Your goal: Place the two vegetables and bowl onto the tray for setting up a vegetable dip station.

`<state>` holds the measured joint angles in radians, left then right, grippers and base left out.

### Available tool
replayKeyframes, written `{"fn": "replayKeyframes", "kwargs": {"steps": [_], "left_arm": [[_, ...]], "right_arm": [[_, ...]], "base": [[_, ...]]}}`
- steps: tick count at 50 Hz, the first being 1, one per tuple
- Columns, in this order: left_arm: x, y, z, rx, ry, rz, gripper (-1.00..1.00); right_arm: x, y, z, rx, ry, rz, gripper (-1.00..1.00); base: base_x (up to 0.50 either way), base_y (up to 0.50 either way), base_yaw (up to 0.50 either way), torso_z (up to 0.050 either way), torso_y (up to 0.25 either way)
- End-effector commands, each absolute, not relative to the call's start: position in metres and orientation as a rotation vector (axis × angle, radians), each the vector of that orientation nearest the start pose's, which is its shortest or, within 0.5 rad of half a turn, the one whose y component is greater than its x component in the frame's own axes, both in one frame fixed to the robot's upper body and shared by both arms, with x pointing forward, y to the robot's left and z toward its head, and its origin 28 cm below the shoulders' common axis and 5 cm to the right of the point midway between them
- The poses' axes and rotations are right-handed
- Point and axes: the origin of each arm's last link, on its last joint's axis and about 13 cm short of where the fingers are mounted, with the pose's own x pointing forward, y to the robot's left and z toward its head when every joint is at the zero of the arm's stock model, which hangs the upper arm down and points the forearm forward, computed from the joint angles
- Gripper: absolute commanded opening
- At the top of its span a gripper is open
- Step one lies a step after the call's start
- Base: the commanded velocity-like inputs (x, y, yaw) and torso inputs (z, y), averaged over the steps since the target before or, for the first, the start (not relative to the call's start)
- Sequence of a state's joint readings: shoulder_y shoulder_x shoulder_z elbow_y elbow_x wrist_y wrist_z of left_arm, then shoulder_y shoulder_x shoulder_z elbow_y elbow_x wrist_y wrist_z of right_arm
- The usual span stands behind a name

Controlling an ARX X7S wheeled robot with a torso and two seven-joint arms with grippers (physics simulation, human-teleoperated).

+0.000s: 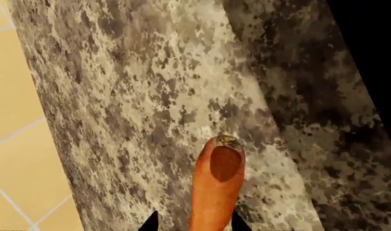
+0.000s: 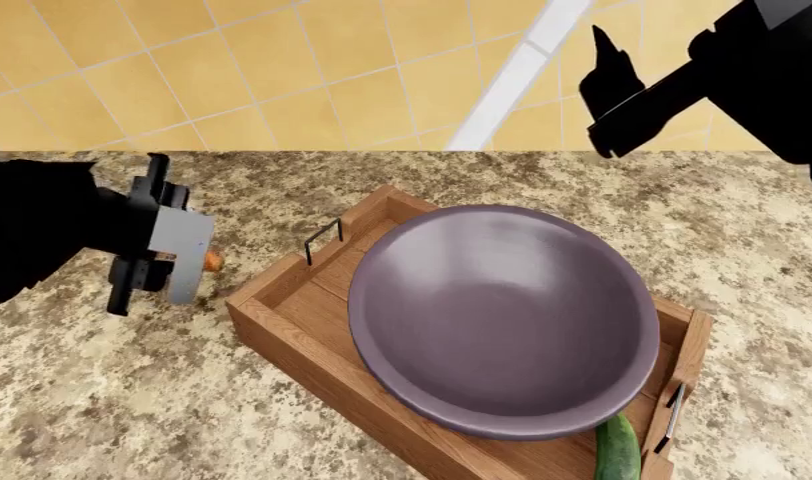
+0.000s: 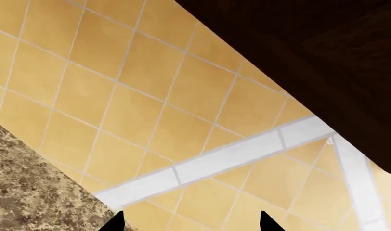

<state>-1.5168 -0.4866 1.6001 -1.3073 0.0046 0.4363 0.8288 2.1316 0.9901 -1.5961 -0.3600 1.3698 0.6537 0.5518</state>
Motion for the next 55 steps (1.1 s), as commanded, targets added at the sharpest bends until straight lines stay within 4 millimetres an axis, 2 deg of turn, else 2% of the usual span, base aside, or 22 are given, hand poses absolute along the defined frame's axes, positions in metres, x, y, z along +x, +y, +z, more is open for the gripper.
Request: {"fn": "replayKeyframes", "kwargs": {"steps": [1, 7, 16, 20, 27, 36, 41, 42, 43, 46, 55], "left_arm": [[0.408, 0.369, 0.244, 1.586, 0.621, -0.848, -1.00], [0.408, 0.368, 0.239, 1.573, 0.634, -0.877, -1.00], [0.410, 0.367, 0.245, 1.507, 0.566, -0.845, -1.00], [0.411, 0.365, 0.256, 1.472, 0.511, -0.814, -1.00], [0.410, 0.370, 0.291, 1.458, 0.443, -0.749, -1.00], [0.405, 0.373, 0.331, 1.481, 0.403, -0.690, -1.00], [0.408, 0.364, 0.348, 1.446, 0.382, -0.580, -1.00], [0.410, 0.360, 0.351, 1.368, 0.436, -0.535, -1.00], [0.411, 0.354, 0.356, 1.312, 0.398, -0.526, -1.00], [0.412, 0.340, 0.370, 1.210, 0.421, -0.425, -1.00], [0.408, 0.308, 0.402, 1.167, 0.455, -0.304, -1.00]], "right_arm": [[0.243, -0.156, 0.366, -0.662, -0.176, 0.126, 1.00], [0.240, -0.156, 0.371, -0.669, -0.183, 0.120, 1.00], [0.244, -0.155, 0.371, -0.663, -0.196, 0.120, 1.00], [0.245, -0.155, 0.371, -0.659, -0.201, 0.124, 1.00], [0.258, -0.154, 0.373, -0.651, -0.211, 0.179, 1.00], [0.276, -0.156, 0.388, -0.693, -0.159, 0.311, 1.00], [0.281, -0.162, 0.398, -0.758, -0.167, 0.390, 1.00], [0.280, -0.164, 0.398, -0.775, -0.175, 0.403, 1.00], [0.280, -0.167, 0.398, -0.767, -0.178, 0.410, 1.00], [0.278, -0.177, 0.390, -0.774, -0.175, 0.438, 1.00], [0.274, -0.187, 0.379, -0.759, -0.170, 0.484, 1.00]], "base": [[0.00, 0.00, 0.00, 0.000, 0.000], [0.00, 0.00, 0.00, 0.000, 0.000], [0.00, 0.00, 0.00, 0.000, 0.000], [0.00, 0.00, 0.00, 0.000, 0.000], [0.00, 0.00, 0.00, 0.000, 0.000], [0.00, 0.00, 0.00, 0.000, 0.000], [0.00, 0.00, 0.00, 0.000, 0.000], [0.00, 0.00, 0.00, 0.000, 0.000], [0.00, 0.00, 0.00, 0.000, 0.000], [0.00, 0.00, 0.00, 0.000, 0.000], [0.00, 0.00, 0.00, 0.000, 0.000]]}}
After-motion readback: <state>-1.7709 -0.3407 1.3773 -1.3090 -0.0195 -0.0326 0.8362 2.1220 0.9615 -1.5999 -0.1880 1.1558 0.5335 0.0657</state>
